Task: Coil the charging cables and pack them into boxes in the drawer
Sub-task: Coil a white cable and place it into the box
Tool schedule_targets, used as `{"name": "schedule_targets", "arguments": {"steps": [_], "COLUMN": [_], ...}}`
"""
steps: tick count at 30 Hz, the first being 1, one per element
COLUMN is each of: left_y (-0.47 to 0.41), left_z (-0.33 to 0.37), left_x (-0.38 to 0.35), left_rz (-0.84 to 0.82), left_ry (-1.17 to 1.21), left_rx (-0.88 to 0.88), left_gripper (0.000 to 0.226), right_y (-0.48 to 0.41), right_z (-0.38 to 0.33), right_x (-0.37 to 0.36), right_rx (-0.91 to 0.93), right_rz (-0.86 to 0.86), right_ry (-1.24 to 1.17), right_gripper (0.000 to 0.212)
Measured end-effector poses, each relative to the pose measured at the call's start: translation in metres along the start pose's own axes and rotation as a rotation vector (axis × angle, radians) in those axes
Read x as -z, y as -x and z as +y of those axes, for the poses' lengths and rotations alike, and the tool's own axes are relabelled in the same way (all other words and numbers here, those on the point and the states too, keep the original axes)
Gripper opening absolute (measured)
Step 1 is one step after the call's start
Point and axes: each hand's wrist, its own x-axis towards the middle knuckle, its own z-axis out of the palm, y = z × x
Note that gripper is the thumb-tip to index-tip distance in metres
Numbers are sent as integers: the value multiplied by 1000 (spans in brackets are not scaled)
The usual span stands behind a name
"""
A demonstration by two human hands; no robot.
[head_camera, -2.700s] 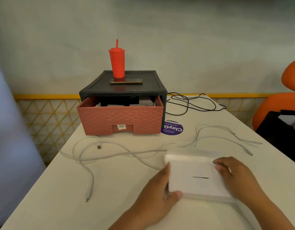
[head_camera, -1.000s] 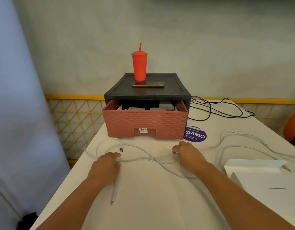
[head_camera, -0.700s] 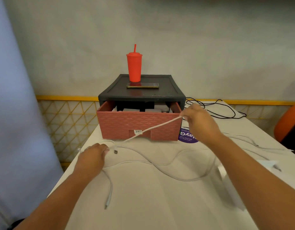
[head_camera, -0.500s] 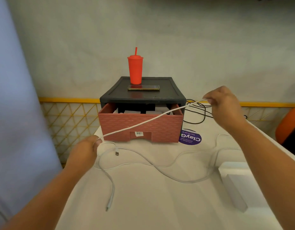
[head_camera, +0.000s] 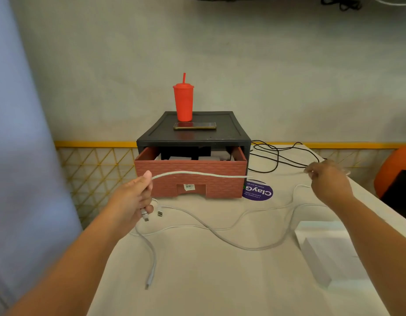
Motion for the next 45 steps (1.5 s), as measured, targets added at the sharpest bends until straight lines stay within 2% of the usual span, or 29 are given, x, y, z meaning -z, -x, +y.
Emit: {"name": "schedule_targets", "arguments": {"steps": [3, 5, 7, 11, 12, 14, 16, 19, 22, 25, 27, 28, 30, 32, 33, 37, 41, 45], "left_y": [8, 13, 18, 30, 32, 37, 41, 46, 49, 48, 46, 45, 43, 39, 38, 38, 45, 57], "left_z": [9, 13, 16, 24, 26, 31, 34, 38, 41, 39, 36, 35, 29, 20, 15, -2, 2, 12], "left_x": [-16, -29, -44, -68, -72, -77, -80, -83, -85, -87, -86, -86, -83, -79, -77, -75, -79, -85], "left_rz": [-148, -234, -294, -352, -360, -378, -387, -383, -398, -342, -317, -313, -274, -237, -238, -280, -385, -471], "left_ry": [306, 424, 484, 649, 694, 752, 772, 760, 679, 562, 501, 433, 155, -184, -315, -612, -442, -190], "left_rx": [71, 106, 117, 96, 86, 68, 30, -37, -93, -175, -233, -269, -378, -495, -531, -547, -414, -220], "left_gripper": [36, 35, 37, 28, 24, 18, 16, 16, 14, 24, 19, 15, 8, 12, 16, 21, 17, 28], "right_y": [13, 26, 44, 87, 94, 106, 114, 125, 139, 148, 152, 153, 152, 150, 147, 132, 116, 104], "right_z": [-16, -41, -73, -134, -143, -157, -166, -172, -175, -177, -176, -176, -174, -174, -174, -168, -163, -160], "right_x": [-5, -3, 3, 20, 21, 20, 15, 10, 9, 14, 20, 23, 30, 40, 46, 61, 67, 69], "right_rx": [61, 144, 207, 188, 199, 234, 199, 140, 188, 295, 367, 389, 424, 477, 504, 532, 520, 441], "right_rz": [-245, -382, -478, -676, -686, -649, -574, -576, -683, -706, -739, -737, -679, -570, -504, -256, -153, -191], "right_ry": [57, 20, -208, -1016, -1135, -1225, -1203, -1060, -869, -661, -533, -474, -397, -367, -350, -361, -470, -707], "right_gripper": [23, 29, 31, 40, 40, 31, 20, 20, 20, 30, 36, 36, 30, 17, 18, 12, 7, 17]}}
